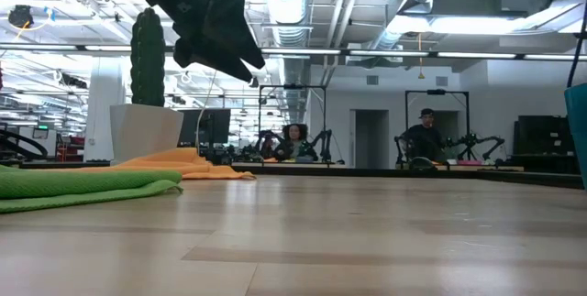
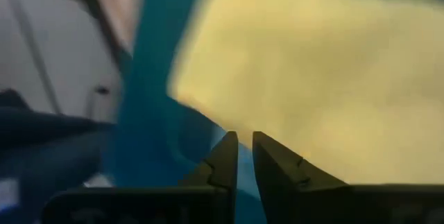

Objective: Fold microfiber towels
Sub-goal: Put the folded yellow microfiber towel into the blue bin, then fold the green microfiber towel

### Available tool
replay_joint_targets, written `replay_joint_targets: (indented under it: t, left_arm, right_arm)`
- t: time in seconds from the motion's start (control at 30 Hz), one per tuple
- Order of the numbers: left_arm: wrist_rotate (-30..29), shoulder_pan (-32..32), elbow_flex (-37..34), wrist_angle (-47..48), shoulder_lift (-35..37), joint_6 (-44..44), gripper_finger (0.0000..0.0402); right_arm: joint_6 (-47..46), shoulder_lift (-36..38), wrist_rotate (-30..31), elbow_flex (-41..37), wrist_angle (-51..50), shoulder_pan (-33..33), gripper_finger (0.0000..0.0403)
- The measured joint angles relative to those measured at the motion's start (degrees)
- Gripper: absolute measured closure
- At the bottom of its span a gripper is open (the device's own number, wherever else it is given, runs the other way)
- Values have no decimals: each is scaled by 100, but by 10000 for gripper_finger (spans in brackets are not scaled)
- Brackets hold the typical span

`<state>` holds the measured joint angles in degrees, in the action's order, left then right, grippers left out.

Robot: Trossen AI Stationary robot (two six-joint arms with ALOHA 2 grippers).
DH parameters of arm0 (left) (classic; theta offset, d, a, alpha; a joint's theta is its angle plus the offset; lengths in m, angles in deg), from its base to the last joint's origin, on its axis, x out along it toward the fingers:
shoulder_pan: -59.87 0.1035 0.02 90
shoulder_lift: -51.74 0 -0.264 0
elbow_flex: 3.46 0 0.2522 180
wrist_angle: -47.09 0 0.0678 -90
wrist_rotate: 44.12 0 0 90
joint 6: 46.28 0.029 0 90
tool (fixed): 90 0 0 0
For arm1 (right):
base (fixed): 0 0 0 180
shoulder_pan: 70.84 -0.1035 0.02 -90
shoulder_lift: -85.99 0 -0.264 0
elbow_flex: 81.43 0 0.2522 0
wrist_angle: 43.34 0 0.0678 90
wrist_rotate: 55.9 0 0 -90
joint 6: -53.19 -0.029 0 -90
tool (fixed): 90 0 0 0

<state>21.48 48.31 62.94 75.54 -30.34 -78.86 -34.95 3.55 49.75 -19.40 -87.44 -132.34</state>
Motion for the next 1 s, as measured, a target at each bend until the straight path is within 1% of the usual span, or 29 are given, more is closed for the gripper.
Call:
replay_joint_targets:
  t: [0.1, 0.13, 0.2, 0.27, 0.37, 0.43, 0.5, 0.53, 0.6, 0.67, 0.73, 0.8, 0.87, 1.0]
  left_arm:
    - [-1, 0, 0, -2, 0, -1, 209]
    - [-1, 0, 0, -3, 0, -7, 209]
    - [8, 0, 0, -1, 0, -28, 209]
    - [43, 1, 0, -1, 0, -30, 209]
    - [190, 1, 0, -3, 0, -63, 209]
    - [318, 20, 0, -2, 42, -100, 209]
    - [464, 50, 8, 14, 196, -92, 209]
    - [564, 80, 39, 96, 295, -32, 209]
    - [653, 183, 222, 590, 559, 119, 209]
    - [553, 285, 506, 1308, 855, 171, 209]
    - [462, 369, 809, 2005, 1125, 136, 209]
    - [494, 440, 1037, 2694, 1360, 117, 209]
    - [514, 444, 1134, 3364, 1568, -91, 209]
    - [776, 422, 1067, 4717, 1901, -951, 203]
  right_arm:
    - [351, 116, 647, 2, 174, 30, 333]
    - [510, 108, 757, 2, 199, 70, 333]
    - [822, -24, 779, 8, 324, 190, 333]
    - [1018, -271, 621, 6, 373, 285, 333]
    - [1021, -687, -41, 4, 335, 313, 333]
    - [865, -921, -489, 0, 140, 313, 333]
    - [700, -979, -728, -2, 104, 315, 333]
    - [667, -928, -750, -2, 102, 315, 333]
    - [666, -680, -708, 9, 41, 320, 333]
    - [668, -346, -559, 100, -239, 372, 333]
    - [702, 42, -350, 200, -607, 473, 333]
    - [848, 422, -91, 289, -803, 662, 333]
    - [1228, 758, 151, 318, -871, 919, 330]
    - [2556, 1143, 428, 337, -905, 1742, 315]
